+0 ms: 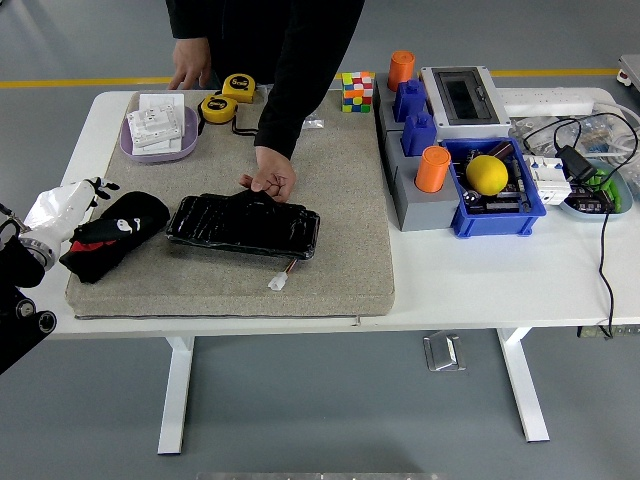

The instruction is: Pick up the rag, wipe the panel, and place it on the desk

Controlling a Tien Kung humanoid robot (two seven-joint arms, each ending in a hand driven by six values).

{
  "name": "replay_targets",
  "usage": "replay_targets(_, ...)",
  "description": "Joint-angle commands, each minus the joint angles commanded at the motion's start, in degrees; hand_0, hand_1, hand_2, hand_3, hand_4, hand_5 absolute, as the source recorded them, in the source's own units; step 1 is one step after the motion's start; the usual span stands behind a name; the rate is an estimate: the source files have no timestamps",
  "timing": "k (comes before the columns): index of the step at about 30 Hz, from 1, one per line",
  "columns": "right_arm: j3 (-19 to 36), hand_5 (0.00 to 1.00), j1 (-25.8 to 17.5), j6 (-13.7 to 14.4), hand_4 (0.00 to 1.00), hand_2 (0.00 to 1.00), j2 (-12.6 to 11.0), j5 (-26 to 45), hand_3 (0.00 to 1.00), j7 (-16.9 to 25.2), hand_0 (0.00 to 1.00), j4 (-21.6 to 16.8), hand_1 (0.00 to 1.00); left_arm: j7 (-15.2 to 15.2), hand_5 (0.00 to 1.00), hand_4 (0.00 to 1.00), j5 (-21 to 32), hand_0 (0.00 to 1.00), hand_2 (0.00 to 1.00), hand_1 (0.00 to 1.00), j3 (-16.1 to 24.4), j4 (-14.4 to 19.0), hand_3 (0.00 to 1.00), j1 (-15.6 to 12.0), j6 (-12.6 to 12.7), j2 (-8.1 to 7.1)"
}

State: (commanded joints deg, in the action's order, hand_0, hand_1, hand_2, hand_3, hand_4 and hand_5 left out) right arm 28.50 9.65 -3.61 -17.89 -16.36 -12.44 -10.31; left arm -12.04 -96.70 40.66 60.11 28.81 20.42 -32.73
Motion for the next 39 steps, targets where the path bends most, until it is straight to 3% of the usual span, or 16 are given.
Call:
replay_targets(15, -0.69, 0.493, 0.20, 0.05, 0.998, 0.720, 0.16, 0.69, 0.664, 0.26, 0.795, 0.00, 0.690, -2.71, 0.820, 0.998, -0.12, 0.500, 0.741, 0.681, 6.46, 6.55, 0.812, -1.28, -0.67, -1.74)
replay_targets(16, -0.51, 0.493, 0.19, 0.07, 0.998, 0.720, 0.22, 0.57, 0.663, 0.24, 0.795, 0.00, 0.690, -2.98, 0.720, 0.998, -0.16, 0.495, 0.725, 0.671, 7.05, 7.01, 0.806, -1.45, -0.70, -1.75)
replay_targets(21, -1.51, 0.493, 0.06, 0.11, 0.998, 0.720, 0.50, 1.82, 0.663, 0.72, 0.795, 0.00, 0.690, -4.34, 0.720, 0.998, -0.20, 0.495, 0.725, 0.671, 10.49, 9.88, 0.806, -2.52, -1.01, -2.10)
replay_targets(22, -2.27, 0.493, 0.02, 0.10, 0.998, 0.720, 0.52, 2.56, 0.664, 0.95, 0.795, 0.00, 0.691, -4.33, 0.649, 0.998, -0.04, 0.497, 0.715, 0.667, 11.00, 10.29, 0.793, -2.76, -0.89, -2.18)
replay_targets(39, -7.01, 0.496, -0.09, -0.04, 0.998, 0.720, 0.93, 7.25, 0.663, 2.51, 0.795, -0.07, 0.691, -4.24, 0.621, 0.982, 1.88, 0.516, 0.727, 0.678, 15.80, 16.51, 0.795, -5.32, -0.27, -3.43)
